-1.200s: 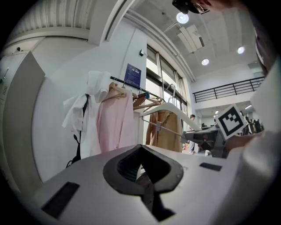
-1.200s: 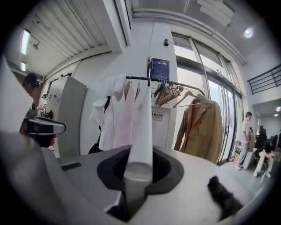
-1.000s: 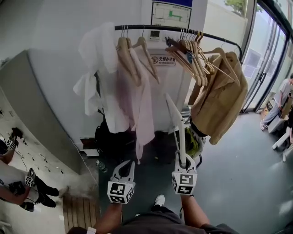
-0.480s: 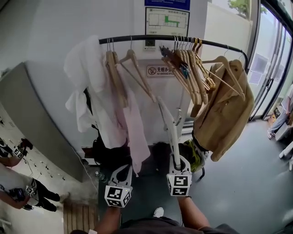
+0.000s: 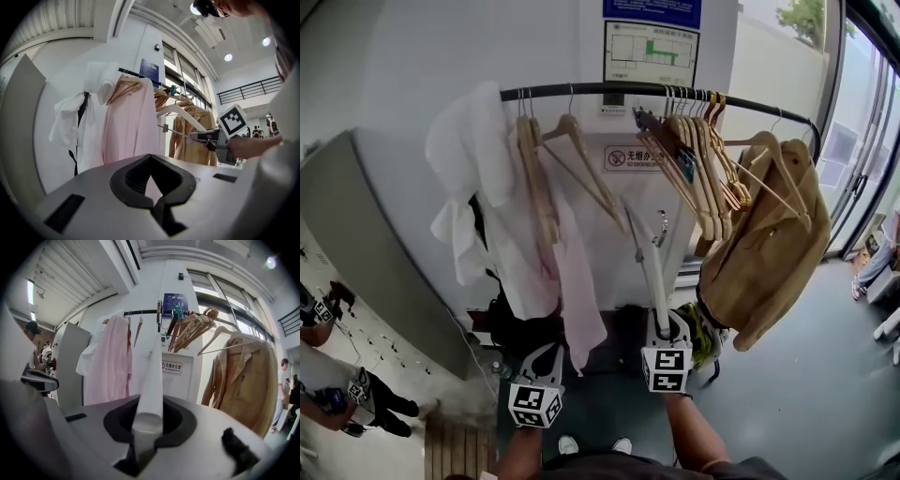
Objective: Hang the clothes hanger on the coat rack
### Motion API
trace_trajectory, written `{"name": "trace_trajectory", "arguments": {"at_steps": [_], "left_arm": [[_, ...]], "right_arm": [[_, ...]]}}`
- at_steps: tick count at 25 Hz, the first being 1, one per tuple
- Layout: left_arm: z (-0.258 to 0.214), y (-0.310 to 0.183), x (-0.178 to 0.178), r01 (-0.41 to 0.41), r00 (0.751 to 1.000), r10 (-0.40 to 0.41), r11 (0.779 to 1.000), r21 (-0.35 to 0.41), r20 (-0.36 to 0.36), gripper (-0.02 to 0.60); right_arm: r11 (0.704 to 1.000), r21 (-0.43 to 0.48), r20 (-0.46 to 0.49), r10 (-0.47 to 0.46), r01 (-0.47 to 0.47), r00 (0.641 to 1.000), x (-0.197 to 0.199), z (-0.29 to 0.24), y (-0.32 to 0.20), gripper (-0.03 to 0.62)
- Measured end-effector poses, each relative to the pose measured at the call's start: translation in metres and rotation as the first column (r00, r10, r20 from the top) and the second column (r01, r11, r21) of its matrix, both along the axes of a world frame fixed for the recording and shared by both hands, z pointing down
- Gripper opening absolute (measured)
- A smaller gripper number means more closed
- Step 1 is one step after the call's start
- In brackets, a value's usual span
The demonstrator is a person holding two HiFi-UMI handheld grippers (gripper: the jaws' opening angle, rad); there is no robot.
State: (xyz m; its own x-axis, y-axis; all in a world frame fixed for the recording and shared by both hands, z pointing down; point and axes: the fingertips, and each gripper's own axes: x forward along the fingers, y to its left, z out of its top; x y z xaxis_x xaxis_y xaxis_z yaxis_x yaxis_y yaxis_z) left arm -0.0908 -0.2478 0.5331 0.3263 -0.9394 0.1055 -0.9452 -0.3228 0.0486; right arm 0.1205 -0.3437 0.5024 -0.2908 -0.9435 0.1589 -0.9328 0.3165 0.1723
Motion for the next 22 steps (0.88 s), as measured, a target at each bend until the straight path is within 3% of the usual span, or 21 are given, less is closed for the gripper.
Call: {"name": "trace_trajectory", "arguments": {"at_steps": [13, 18, 22], "left_arm": [[-0.003, -0.012, -0.019, -0.046, 0.999, 0.046, 0.999, 0.003, -0.023, 0.002], [-0.003, -0.008, -0.026, -0.040, 0.999, 0.040, 0.999, 0.006, -0.033, 0.002], [-0.006, -0.004, -0.022, -0.087, 0.996, 0.088, 0.996, 0.013, -0.024, 0.002]], "right_arm": [[0.995, 0.097, -0.036, 0.021, -0.017, 0.999, -0.016, -0.080, -0.061, 0.054], [0.994, 0.107, -0.032, 0.017, -0.013, 0.999, -0.019, -0.123, -0.091, 0.054], [0.995, 0.099, -0.010, 0.009, -0.008, 1.000, -0.023, -0.149, -0.114, 0.053]]}}
